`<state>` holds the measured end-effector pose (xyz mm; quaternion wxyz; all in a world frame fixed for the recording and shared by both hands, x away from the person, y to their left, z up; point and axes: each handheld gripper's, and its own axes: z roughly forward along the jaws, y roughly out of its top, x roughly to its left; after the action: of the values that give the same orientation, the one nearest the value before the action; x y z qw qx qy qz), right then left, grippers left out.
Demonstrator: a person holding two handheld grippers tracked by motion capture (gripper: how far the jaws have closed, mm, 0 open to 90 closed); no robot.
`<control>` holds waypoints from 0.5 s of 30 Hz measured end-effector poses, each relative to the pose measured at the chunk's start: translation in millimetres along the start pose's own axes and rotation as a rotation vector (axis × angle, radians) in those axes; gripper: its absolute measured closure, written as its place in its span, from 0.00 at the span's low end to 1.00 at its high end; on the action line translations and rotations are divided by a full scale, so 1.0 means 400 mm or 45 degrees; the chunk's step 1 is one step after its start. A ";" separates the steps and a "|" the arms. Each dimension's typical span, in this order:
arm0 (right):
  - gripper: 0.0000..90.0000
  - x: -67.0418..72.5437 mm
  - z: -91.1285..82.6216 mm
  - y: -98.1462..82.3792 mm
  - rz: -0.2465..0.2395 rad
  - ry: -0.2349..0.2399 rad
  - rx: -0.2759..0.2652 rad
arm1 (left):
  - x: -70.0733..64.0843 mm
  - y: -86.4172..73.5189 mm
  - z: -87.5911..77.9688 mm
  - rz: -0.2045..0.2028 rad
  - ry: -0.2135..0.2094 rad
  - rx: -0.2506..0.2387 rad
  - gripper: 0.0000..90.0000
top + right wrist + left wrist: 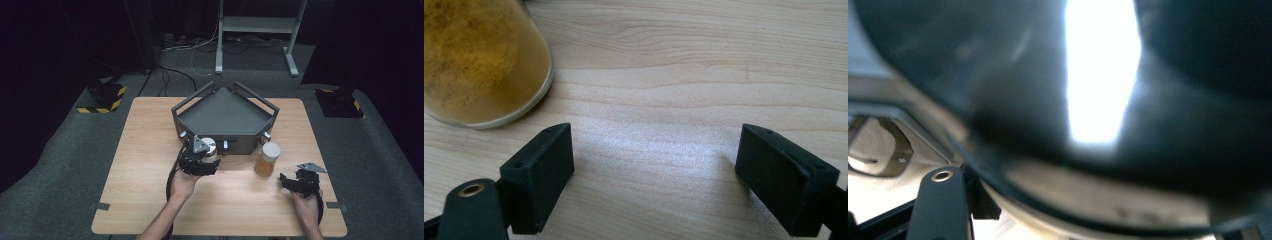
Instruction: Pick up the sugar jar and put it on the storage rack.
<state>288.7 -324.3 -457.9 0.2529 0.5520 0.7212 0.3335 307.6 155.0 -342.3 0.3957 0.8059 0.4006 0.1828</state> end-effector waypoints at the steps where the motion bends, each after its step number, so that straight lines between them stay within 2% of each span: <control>1: 0.17 0.000 0.000 0.000 0.000 0.000 0.000 | 0.006 0.010 -0.002 -0.006 -0.006 0.000 0.35; 10: 0.17 -0.001 0.000 0.000 0.005 0.002 0.000 | 0.046 0.078 -0.001 -0.039 -0.014 -0.003 0.35; 15: 0.17 0.000 0.000 0.000 -0.001 0.001 0.001 | 0.056 0.104 -0.002 -0.042 -0.011 -0.014 0.35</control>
<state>288.8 -324.2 -457.9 0.2527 0.5518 0.7216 0.3333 341.7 157.7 -309.7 0.4047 0.7977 0.4114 0.1749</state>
